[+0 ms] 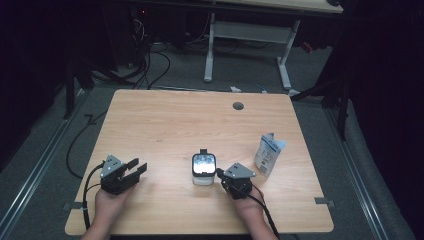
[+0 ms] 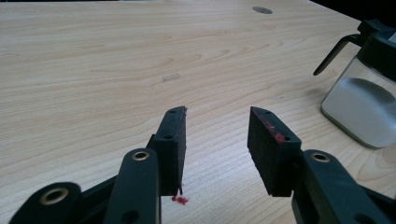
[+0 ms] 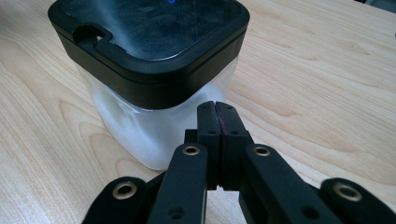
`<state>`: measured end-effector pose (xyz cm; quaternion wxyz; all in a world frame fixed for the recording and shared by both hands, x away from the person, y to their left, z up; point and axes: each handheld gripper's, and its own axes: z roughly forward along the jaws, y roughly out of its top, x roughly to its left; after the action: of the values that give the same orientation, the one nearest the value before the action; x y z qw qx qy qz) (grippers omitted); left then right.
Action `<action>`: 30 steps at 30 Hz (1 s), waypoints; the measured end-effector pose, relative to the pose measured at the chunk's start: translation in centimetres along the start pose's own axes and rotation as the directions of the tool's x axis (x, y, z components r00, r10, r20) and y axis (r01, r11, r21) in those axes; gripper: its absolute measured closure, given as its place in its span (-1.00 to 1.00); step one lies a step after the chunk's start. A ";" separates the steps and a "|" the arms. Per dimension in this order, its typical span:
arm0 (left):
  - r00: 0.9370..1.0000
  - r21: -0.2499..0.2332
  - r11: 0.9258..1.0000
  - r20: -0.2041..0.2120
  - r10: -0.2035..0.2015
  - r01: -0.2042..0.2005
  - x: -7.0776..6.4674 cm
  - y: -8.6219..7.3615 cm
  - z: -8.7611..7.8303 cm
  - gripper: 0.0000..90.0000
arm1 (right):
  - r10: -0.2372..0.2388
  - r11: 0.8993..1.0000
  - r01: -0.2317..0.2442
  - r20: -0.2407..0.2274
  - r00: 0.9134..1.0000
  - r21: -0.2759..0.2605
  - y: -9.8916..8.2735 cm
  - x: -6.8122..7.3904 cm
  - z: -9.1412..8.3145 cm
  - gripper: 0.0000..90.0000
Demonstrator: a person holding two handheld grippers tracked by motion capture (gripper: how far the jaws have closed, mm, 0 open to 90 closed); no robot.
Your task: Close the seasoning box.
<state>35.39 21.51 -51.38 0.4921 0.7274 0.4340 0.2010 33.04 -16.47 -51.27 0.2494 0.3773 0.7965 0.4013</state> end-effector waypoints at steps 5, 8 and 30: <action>1.000 0.003 1.000 0.001 0.007 -0.007 -0.1 0.0 0.1 0.27 | 0.005 1.000 -0.005 -0.006 1.000 -0.001 0.0 -0.1 0.1 0.98; 1.000 0.003 1.000 0.002 0.005 -0.005 0.0 0.0 0.1 0.28 | 0.004 1.000 -0.004 -0.005 1.000 -0.001 -0.1 -0.2 0.1 0.98; 0.994 0.017 0.994 0.032 0.108 -0.108 -3.6 -0.2 -0.3 0.18 | 0.156 0.987 -0.150 0.122 0.980 -0.061 -4.7 -6.0 -5.5 0.65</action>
<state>33.13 18.74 -50.89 0.4807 0.7573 0.3880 0.2118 30.85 -25.60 -51.53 0.2774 0.4556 0.7372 0.4148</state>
